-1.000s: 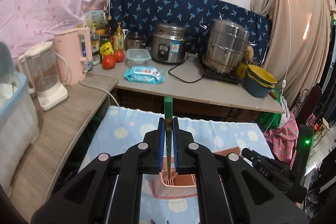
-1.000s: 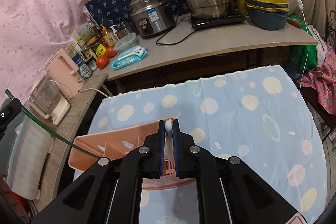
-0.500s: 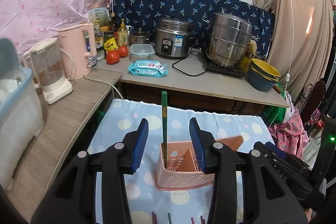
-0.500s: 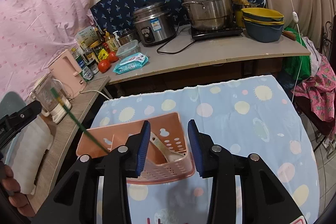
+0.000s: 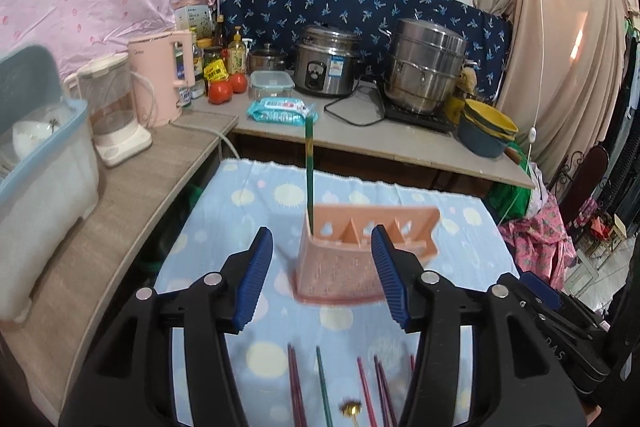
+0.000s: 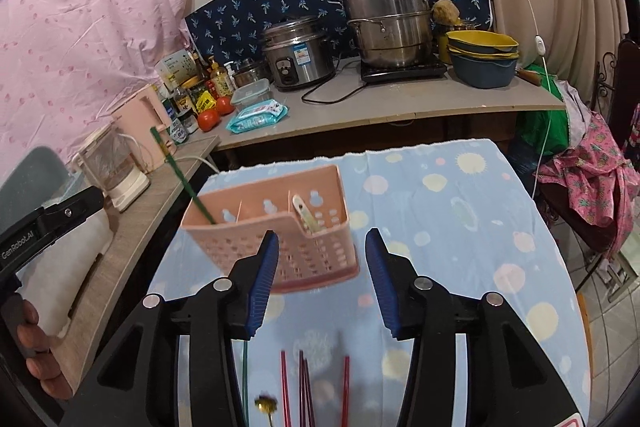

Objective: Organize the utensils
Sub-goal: 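Withdraw both tools from the basket back over the utensils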

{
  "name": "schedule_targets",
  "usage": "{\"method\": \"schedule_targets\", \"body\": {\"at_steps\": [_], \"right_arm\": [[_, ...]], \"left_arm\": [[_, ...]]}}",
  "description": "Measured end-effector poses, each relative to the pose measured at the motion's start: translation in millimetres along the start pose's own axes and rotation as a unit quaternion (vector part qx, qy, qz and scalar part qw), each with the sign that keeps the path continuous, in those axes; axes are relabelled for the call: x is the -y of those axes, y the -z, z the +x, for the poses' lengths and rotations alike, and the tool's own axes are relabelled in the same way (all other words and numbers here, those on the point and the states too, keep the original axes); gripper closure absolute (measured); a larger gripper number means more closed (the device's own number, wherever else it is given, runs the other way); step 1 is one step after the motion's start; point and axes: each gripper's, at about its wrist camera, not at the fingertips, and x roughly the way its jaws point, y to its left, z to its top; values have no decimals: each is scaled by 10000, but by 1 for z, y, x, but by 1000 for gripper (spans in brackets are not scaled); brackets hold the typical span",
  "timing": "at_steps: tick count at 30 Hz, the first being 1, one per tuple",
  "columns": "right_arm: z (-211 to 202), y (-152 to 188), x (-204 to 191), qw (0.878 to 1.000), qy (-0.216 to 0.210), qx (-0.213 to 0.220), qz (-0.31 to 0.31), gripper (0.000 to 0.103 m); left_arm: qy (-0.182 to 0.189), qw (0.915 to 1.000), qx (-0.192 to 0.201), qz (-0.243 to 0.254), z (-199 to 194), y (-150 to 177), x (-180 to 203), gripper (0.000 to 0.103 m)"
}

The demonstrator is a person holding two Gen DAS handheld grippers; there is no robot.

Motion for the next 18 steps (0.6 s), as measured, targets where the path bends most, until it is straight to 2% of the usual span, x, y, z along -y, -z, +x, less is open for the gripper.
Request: {"method": "schedule_targets", "body": {"at_steps": [9,18], "right_arm": [[-32,55,4,9997,16,-241,79,58],[-46,118,10,9976,190,-662,36,58]], "left_arm": [[-26,9994,-349,2,-25,57,-6,50],[-85,9967,-803,-82,-34,119,-19,50]]}}
